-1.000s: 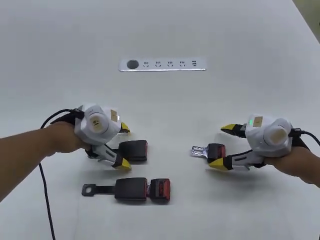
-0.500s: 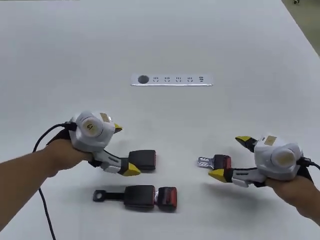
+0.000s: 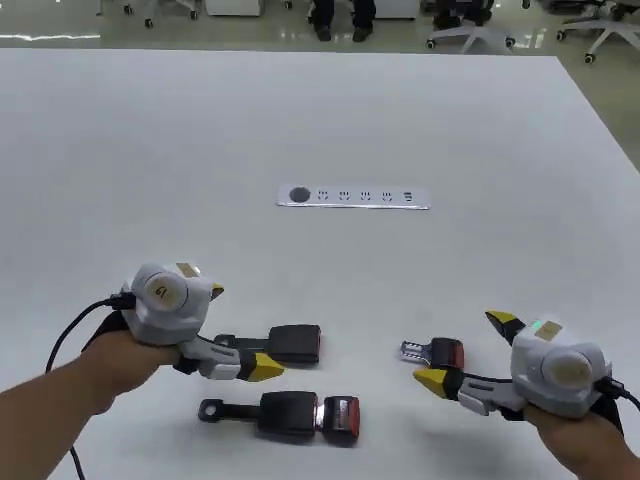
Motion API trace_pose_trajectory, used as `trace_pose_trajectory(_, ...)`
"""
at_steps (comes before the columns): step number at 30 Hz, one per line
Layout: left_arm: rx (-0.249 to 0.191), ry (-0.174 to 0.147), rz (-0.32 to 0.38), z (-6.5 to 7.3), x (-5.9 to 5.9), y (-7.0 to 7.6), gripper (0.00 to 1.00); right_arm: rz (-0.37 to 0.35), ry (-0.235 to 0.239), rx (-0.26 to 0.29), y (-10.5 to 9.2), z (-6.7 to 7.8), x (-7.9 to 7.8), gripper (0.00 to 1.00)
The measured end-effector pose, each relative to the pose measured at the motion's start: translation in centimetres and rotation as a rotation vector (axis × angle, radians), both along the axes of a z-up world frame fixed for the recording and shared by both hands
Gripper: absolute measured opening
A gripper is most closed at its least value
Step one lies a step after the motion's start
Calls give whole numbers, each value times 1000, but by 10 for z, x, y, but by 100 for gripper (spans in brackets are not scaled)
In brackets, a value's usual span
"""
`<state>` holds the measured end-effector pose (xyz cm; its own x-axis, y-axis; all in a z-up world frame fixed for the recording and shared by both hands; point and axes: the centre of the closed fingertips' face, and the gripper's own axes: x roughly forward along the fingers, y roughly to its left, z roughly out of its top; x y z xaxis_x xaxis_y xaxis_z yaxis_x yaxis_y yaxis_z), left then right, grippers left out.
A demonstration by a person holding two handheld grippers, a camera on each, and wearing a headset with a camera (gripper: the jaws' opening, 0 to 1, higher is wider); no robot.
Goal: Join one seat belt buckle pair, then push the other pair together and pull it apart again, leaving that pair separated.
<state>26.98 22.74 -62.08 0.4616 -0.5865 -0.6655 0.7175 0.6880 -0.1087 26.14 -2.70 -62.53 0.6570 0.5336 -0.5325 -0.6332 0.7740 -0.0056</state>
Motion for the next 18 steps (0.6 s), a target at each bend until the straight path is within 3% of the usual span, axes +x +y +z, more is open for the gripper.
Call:
trace_pose_trajectory(5, -38, -28, 34, 12, -17, 8, 100, -43, -7, 31, 0, 6, -7, 89)
trace_pose_trajectory(6, -37, -21, 39, 11, -20, 12, 100, -45, -18, 32, 1, 9, -8, 89)
trace_pose_trajectory(8, -26, -36, 50, 10, -25, 20, 100, -50, -19, 34, 2, 9, -13, 90)
trace_pose_trajectory(10, -39, -32, 71, 14, -29, 24, 100, -53, -24, 37, 4, 11, -17, 90)
trace_pose_trajectory(15, -52, -70, 113, 25, -44, 34, 100, -62, -38, 34, 7, 19, -33, 90)
trace_pose_trajectory(18, -87, -85, 148, 27, -51, 38, 100, -76, -43, 39, 8, 21, -39, 90)
